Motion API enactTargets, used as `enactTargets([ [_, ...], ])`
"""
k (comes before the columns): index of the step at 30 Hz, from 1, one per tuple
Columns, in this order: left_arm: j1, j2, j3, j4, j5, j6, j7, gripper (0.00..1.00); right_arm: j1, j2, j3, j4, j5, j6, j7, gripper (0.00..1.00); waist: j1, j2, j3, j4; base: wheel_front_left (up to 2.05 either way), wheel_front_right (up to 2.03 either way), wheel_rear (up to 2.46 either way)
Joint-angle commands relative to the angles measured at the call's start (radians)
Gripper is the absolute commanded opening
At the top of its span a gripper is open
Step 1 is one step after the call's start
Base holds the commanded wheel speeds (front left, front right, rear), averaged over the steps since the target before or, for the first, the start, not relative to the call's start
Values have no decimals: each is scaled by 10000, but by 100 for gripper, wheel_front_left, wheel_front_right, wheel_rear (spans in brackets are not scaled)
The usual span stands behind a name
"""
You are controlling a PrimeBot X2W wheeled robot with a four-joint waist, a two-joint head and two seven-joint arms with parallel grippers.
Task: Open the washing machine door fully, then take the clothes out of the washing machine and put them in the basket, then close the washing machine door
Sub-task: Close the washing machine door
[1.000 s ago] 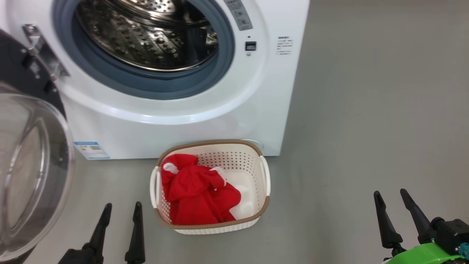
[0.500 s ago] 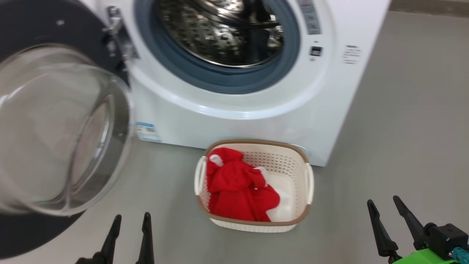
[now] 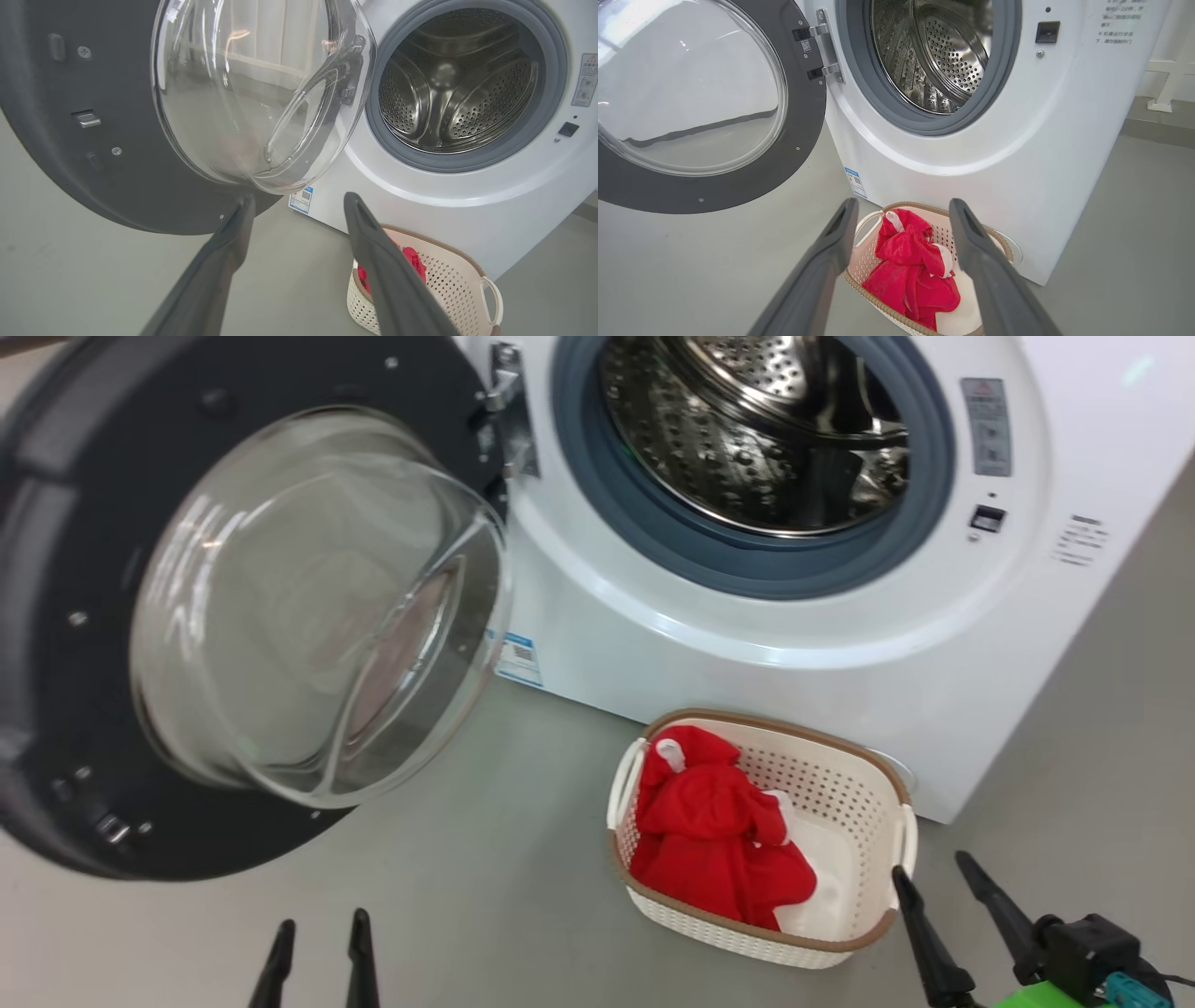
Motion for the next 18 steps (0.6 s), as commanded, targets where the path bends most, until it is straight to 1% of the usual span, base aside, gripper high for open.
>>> enactTargets([
  [1,-140,74,371,-321,-59,87,-51,100,-292,-252,289,-175,65,63,-65,100,0,0,-33,296,0,0,0],
  [9,115,74,604,-772,-453,459,-51,100,-816,-411,930,73,207,63,-65,100,0,0,76,404,0,0,0],
  [18,229,74,561,-915,-631,575,-51,100,-1023,-467,1178,160,276,63,-65,100,0,0,90,403,0,0,0],
])
